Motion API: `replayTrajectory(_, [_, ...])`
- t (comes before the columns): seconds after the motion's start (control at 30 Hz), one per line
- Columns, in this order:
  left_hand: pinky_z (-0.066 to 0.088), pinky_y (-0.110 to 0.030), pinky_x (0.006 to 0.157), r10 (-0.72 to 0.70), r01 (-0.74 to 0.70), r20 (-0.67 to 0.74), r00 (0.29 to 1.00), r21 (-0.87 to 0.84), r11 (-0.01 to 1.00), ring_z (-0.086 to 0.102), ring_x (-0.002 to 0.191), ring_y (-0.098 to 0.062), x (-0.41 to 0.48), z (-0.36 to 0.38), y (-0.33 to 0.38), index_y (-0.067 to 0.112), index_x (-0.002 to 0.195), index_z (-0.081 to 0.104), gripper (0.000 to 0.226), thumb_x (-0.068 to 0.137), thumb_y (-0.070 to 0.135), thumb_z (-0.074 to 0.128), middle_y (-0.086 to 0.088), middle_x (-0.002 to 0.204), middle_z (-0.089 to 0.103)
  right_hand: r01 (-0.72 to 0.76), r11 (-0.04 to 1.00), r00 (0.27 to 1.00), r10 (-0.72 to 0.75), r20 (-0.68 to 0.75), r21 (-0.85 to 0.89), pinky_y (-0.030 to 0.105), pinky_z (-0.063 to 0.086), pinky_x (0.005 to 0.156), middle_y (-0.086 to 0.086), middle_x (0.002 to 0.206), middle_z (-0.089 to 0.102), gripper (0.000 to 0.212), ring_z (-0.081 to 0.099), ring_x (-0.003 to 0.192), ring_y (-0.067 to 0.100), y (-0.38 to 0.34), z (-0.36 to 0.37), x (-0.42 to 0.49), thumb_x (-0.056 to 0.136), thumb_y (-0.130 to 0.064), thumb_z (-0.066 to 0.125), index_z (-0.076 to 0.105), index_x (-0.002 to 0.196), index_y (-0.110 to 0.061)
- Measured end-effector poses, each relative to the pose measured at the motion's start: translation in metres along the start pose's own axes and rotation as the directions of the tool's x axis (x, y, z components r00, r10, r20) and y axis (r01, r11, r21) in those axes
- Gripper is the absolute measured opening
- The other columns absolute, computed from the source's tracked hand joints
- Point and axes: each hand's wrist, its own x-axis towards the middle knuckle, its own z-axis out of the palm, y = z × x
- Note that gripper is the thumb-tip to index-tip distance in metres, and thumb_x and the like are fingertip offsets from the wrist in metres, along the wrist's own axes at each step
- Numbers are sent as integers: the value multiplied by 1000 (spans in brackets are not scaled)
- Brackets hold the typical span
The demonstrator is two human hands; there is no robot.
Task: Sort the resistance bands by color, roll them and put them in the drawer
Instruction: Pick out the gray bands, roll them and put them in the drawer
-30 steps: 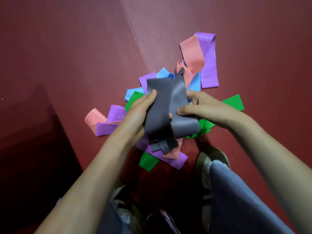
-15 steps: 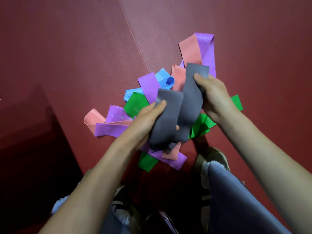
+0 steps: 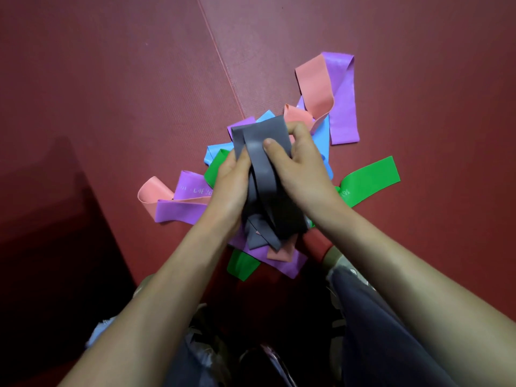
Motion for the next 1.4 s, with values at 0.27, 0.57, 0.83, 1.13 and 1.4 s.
replayTrajectory(0.27, [52, -14, 58, -79, 76, -10, 997, -149, 986, 65, 58, -2, 1, 1, -1, 16, 80, 62, 41, 97, 34, 29, 8, 63, 69, -83, 995, 995, 80, -68, -53, 53, 47, 84, 13, 90, 63, 14, 62, 90, 32, 1, 12, -2, 85, -28, 53, 41, 79, -32])
replayTrajectory(0.57, [52, -14, 69, 66, -65, 43, 997, -14, 998, 64, 69, 3, -2, -1, -6, 20, 106, 50, 19, 97, 15, 35, 4, 90, 63, -131, 991, 989, 129, -69, -28, 40, 49, 74, -2, 65, 56, 23, 57, 69, 18, -6, 6, 1, 86, -23, 58, 44, 68, -25])
replayTrajectory(0.83, [51, -26, 79, 110, -112, -31, 993, -88, 990, 61, 83, -16, 10, -3, 4, 24, 93, 53, 18, 97, 19, 35, 0, 91, 63, -12, 990, 991, 30, -132, 139, 10, 38, 54, -2, 66, 51, 25, 47, 51, -4, -3, 7, -5, 86, -7, 55, 43, 74, -26])
replayTrajectory(1.13, [54, -26, 74, 98, -110, -77, 992, -172, 979, 64, 72, -14, 9, 7, 7, 13, 91, 56, 10, 93, 12, 46, -7, 87, 65, 16, 991, 981, 10, -195, 131, 24, 44, 64, -3, 66, 52, 27, 52, 62, 9, -5, 10, 4, 83, -10, 61, 43, 72, -27])
replayTrajectory(1.4, [53, -21, 60, 132, -160, -112, 985, -291, 943, 65, 61, -7, 16, -2, 21, 12, 91, 54, 13, 95, 13, 41, 4, 69, 68, 117, 981, 962, -74, -262, 152, 17, 42, 71, 2, 91, 47, 27, 48, 68, 9, -7, 16, 7, 80, -9, 64, 44, 91, -23])
